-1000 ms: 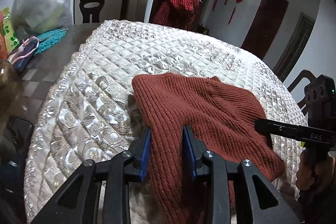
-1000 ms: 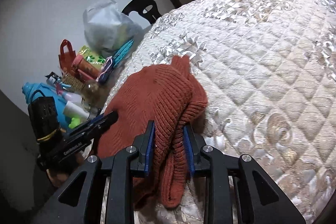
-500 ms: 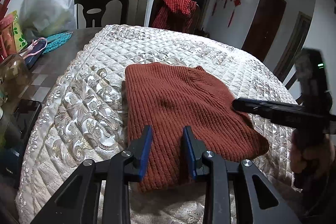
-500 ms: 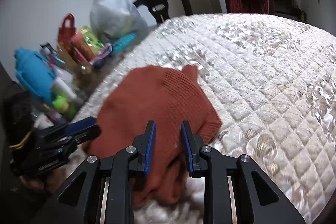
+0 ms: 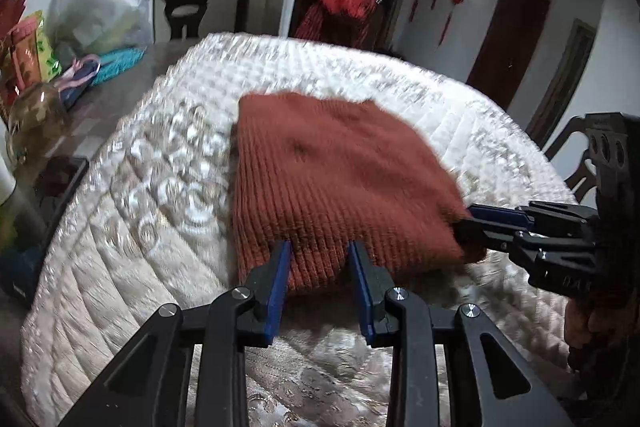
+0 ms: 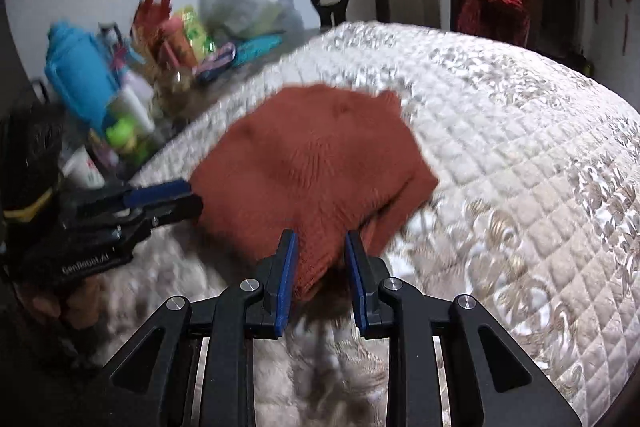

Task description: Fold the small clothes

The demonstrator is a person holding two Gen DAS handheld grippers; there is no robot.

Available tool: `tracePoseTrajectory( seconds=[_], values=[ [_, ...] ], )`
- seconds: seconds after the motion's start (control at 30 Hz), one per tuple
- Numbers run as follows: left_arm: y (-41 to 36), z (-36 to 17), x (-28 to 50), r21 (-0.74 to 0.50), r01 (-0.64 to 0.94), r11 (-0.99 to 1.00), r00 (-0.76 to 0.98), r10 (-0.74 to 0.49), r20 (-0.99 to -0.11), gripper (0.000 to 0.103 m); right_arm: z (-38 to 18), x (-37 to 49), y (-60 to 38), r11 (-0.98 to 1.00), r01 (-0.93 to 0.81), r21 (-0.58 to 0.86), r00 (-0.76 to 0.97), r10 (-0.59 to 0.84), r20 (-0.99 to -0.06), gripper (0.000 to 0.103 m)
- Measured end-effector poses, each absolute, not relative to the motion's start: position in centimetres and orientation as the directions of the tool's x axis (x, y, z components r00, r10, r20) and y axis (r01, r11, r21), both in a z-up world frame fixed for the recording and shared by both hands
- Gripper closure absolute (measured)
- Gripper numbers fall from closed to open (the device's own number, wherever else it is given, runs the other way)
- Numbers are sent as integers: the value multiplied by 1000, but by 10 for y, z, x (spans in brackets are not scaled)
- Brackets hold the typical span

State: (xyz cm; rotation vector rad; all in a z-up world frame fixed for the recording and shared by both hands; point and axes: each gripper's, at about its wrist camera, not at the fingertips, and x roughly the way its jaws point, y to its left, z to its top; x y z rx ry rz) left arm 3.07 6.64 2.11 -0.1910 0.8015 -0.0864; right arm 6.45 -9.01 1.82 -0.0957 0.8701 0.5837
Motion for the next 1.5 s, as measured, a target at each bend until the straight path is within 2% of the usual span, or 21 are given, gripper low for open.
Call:
tracePoseTrajectory(
  seconds=[0.37,0.47,0.57,0.63,1.17,1.33,1.5],
  values=[
    [60,29,18,-152,-15,988,705,-98,-703,69,32,48,-95,840,-524,139,535,452,-714,79],
    [60,32,10,-133,-29,991,710,-74,-701,57,33,38,-97,847,-520,113,548,432,-716,77],
    [60,32,5,-112,-43,993,713,-48,-699,53,33,31,-99,852,-515,92,560,416,-717,71],
    [61,31,2,-109,-52,993,708,-40,-705,51,32,27,-102,857,-509,84,565,406,-718,61],
    [63,3,1,-35,-85,996,648,28,-761,50,2,23,-114,892,-452,15,556,295,-777,61],
    [61,1,1,-15,-89,996,645,46,-763,39,0,24,-116,890,-456,16,556,299,-775,59],
    [61,1,1,-19,-96,995,649,48,-759,37,-1,23,-114,889,-458,0,561,289,-776,58]
  ],
)
